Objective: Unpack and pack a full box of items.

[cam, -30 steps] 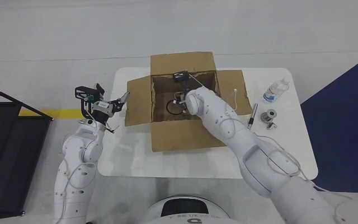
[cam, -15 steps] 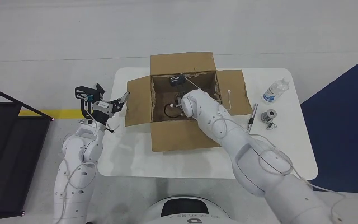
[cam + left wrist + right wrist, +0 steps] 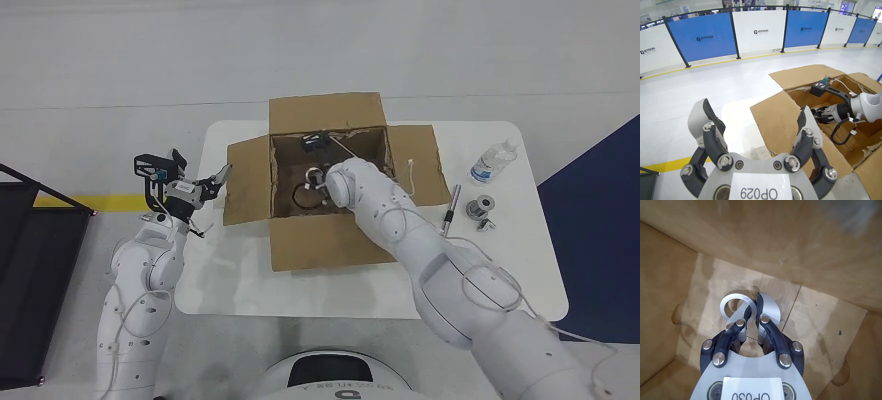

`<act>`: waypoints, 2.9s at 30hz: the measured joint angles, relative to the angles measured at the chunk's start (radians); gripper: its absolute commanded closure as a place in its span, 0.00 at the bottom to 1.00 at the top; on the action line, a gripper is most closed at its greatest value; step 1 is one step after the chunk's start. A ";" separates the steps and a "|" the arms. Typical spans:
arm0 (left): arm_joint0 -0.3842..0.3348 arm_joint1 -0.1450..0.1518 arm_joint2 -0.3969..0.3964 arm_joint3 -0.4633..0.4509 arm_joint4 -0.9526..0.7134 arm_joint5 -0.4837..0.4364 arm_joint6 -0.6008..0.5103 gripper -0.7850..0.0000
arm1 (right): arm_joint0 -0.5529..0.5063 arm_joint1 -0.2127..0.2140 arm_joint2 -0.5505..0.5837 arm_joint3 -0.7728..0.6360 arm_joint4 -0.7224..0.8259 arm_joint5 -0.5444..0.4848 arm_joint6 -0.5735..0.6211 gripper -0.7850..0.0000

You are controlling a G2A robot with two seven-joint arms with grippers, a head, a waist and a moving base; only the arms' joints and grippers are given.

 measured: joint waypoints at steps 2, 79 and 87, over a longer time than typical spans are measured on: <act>0.000 0.000 0.000 0.000 0.000 0.000 0.000 0.00 | -0.001 0.008 0.012 -0.005 0.001 -0.018 -0.014 1.00; 0.000 0.000 0.000 0.000 0.000 0.000 0.000 0.00 | -1.131 0.506 1.246 -1.182 0.215 -0.923 0.165 1.00; 0.000 0.000 0.000 0.000 0.000 0.000 0.000 0.00 | -1.137 0.526 1.292 -1.104 -0.011 -0.910 0.108 1.00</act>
